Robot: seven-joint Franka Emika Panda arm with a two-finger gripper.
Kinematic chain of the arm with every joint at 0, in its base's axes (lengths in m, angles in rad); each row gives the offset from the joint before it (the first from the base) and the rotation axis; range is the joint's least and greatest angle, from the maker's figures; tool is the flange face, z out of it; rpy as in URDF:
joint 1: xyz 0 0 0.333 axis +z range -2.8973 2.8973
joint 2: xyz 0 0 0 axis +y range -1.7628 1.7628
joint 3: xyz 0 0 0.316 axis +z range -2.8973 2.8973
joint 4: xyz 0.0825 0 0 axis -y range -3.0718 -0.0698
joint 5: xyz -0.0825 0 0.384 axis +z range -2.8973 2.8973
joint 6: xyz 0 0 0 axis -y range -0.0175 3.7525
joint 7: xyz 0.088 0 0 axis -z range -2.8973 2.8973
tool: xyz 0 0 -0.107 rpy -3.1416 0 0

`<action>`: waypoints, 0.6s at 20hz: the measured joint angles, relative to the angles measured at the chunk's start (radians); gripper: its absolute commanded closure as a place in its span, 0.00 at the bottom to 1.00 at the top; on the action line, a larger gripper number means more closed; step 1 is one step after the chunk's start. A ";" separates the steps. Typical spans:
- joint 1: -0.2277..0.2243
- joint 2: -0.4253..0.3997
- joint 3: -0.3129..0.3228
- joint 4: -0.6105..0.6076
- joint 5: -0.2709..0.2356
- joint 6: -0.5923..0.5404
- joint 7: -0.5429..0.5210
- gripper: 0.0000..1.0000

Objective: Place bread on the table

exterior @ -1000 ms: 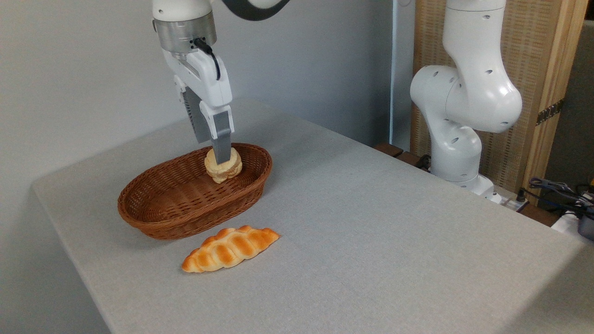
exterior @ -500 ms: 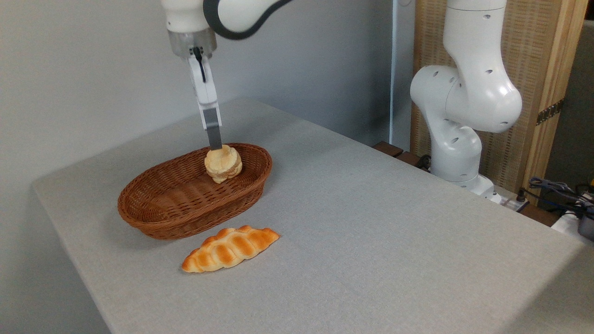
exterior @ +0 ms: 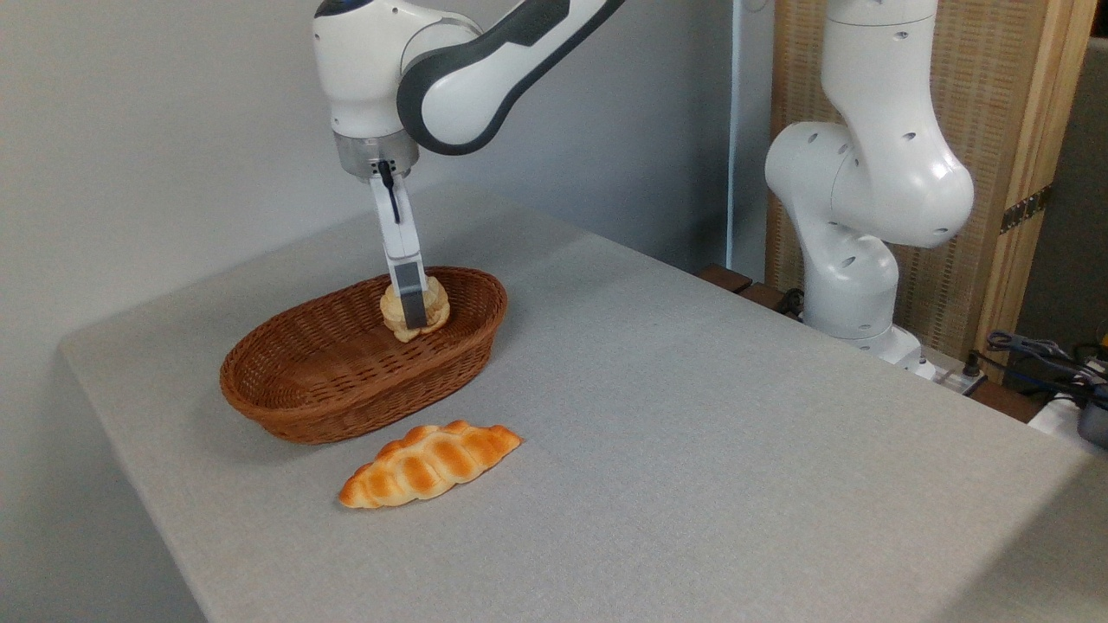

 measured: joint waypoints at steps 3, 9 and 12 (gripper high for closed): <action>0.003 0.000 0.000 0.000 0.001 0.000 0.001 0.80; 0.004 0.001 0.000 0.000 0.001 -0.001 0.005 0.88; 0.007 0.001 0.001 0.000 0.001 -0.001 0.005 0.90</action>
